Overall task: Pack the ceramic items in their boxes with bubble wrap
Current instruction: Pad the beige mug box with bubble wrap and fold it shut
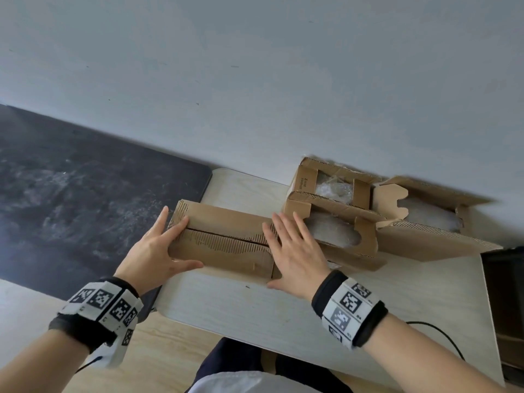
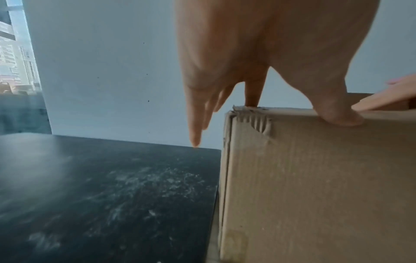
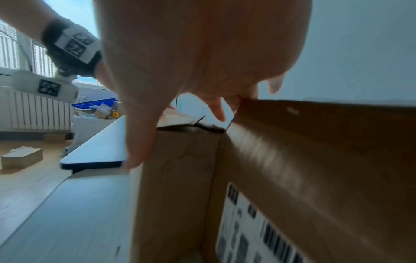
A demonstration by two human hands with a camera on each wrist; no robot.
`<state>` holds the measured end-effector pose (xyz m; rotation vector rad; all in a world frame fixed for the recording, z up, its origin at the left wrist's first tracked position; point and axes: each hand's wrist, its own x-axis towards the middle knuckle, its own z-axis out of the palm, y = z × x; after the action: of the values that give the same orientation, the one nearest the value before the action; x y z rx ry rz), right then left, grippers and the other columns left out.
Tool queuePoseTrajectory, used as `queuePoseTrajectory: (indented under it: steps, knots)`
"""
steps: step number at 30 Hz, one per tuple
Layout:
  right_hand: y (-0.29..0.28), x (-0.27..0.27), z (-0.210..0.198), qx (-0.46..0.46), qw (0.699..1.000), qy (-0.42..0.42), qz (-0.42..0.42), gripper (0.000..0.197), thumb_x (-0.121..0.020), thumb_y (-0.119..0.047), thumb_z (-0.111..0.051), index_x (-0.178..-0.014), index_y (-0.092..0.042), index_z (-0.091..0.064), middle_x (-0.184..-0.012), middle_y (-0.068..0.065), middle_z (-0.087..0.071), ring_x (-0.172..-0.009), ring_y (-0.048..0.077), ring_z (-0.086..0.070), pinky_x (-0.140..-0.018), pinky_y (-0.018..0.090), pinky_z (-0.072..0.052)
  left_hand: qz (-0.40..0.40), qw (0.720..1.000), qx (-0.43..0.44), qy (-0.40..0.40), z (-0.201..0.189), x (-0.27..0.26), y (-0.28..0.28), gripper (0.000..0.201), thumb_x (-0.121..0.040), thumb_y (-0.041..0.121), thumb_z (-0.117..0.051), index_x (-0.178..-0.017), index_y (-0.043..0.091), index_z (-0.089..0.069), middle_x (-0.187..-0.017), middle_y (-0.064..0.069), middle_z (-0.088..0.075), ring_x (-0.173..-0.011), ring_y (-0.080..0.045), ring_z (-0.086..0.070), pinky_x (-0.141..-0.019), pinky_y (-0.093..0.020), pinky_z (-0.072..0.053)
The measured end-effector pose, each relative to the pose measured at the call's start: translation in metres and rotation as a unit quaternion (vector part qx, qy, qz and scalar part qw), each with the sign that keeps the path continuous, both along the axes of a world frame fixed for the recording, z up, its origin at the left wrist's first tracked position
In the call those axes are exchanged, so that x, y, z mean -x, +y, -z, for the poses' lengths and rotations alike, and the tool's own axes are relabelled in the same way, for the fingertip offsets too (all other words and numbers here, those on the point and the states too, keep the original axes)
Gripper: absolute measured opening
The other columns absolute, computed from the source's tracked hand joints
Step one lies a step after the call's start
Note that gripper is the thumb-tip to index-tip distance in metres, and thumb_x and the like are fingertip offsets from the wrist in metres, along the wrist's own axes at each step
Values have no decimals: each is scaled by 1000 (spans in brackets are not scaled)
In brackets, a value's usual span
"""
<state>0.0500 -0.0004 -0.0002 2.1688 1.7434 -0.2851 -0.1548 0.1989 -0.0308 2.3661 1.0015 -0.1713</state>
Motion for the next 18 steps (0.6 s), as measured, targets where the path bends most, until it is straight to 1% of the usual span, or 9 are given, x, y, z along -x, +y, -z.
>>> queuePoseTrajectory:
  steps: [2, 3, 4, 6, 9, 11, 13, 15, 18]
  knots:
    - [12, -5, 1, 31, 999, -9, -5, 135, -64, -80, -57, -146, 0, 14, -154, 28, 9, -144, 39, 10, -112, 50, 18, -33, 998, 45, -9, 2, 2, 0, 101, -53, 64, -76, -141, 44, -32, -150, -6, -34, -120, -23, -52, -95, -34, -46]
    - [18, -5, 2, 39, 999, -7, -13, 140, -60, -83, -57, -145, 0, 16, -153, 29, 11, -144, 39, 11, -111, 49, 20, -47, 996, 75, -30, 3, 4, 0, 98, -53, 61, -79, -138, 48, -32, -137, -2, -50, -106, -16, -58, -88, -28, -48]
    - [24, -3, 3, 47, 999, 3, -15, 143, -57, -84, -58, -146, 0, 17, -153, 29, 11, -144, 39, 12, -110, 49, 20, -57, 992, 99, -52, 4, 5, -1, 96, -54, 58, -81, -136, 52, -32, -124, 3, -58, -96, -9, -60, -82, -23, -48]
    - [37, 5, 4, 58, 997, 42, 3, 145, -54, -84, -60, -146, -3, 17, -154, 29, 10, -144, 38, 10, -114, 49, 16, -69, 987, 122, -78, 6, 7, -5, 95, -56, 52, -84, -135, 54, -31, -117, 9, -59, -90, -5, -60, -80, -22, -47]
    - [52, 17, 3, 52, 995, 79, 24, 138, -59, -73, -69, -147, -9, 16, -153, 32, 0, -144, 41, -1, -116, 53, 5, -33, 995, 66, -65, 9, 12, -6, 98, -58, 47, -85, -140, 47, -32, -141, 4, -44, -106, -14, -58, -85, -29, -50]
    - [58, 23, 2, 42, 994, 95, 30, 133, -60, -61, -76, -148, -11, 10, -148, 32, -13, -138, 44, -16, -116, 54, -7, 49, 996, -61, -43, 4, 11, -2, 97, -57, 45, -87, -141, 28, -40, -155, -4, -26, -125, -28, -49, -89, -45, -52]
    - [60, 27, 0, 31, 993, 108, 34, 131, -57, -55, -80, -147, -12, 4, -140, 29, -24, -128, 42, -28, -113, 53, -20, 152, 977, -143, -46, -4, 5, 8, 94, -50, 46, -90, -127, 9, -53, -153, -15, -27, -130, -35, -43, -96, -52, -47]
    - [61, 28, -3, 28, 992, 118, 35, 129, -57, -54, -81, -147, -12, 1, -138, 27, -26, -125, 40, -31, -111, 53, -22, 212, 963, -166, -22, -10, -3, 16, 90, -47, 50, -89, -118, 6, -54, -153, -16, -27, -136, -33, -36, -107, -51, -36]
    - [63, 27, -10, 15, 991, 131, 33, 126, -59, -53, -81, -147, -11, -1, -138, 26, -26, -125, 39, -30, -112, 53, -19, 216, 966, -142, -5, -10, -6, 27, 87, -54, 54, -84, -119, 8, -48, -156, -9, -21, -143, -30, -21, -114, -49, -25]
